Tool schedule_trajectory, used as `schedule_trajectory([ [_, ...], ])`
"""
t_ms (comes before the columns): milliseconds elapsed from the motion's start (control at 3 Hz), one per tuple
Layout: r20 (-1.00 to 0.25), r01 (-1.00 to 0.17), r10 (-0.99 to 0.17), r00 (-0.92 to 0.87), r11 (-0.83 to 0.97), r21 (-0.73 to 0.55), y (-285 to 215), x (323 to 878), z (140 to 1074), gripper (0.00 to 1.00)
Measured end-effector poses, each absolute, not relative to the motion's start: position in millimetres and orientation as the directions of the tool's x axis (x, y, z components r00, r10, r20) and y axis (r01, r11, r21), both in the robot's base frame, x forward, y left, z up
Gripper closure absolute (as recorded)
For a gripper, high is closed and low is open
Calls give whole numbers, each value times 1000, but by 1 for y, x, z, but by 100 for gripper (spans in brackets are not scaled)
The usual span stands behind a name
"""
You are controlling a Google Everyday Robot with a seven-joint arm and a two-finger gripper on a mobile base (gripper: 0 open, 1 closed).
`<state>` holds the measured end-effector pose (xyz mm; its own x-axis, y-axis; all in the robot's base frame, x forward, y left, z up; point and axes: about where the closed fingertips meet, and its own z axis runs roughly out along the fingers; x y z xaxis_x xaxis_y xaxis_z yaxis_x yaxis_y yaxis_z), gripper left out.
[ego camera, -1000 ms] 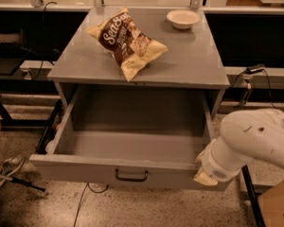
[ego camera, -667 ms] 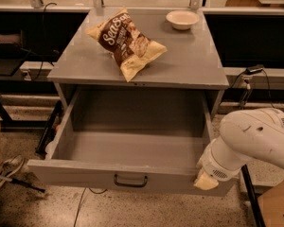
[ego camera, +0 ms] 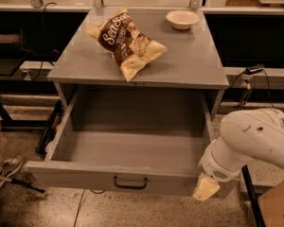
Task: Open top drawer
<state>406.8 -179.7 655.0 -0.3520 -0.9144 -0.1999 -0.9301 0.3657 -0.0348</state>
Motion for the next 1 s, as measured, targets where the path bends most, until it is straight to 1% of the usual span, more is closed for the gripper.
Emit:
schedule_trajectory([
  [333,-226,-931,-918,-326,353,-90,-185,414,675,0],
  [667,-273,-918,-915,-295,351,-186,-204,423,719,0],
  [1000,-329,-893,-903,-276,367,-259,-241,440,769,0],
])
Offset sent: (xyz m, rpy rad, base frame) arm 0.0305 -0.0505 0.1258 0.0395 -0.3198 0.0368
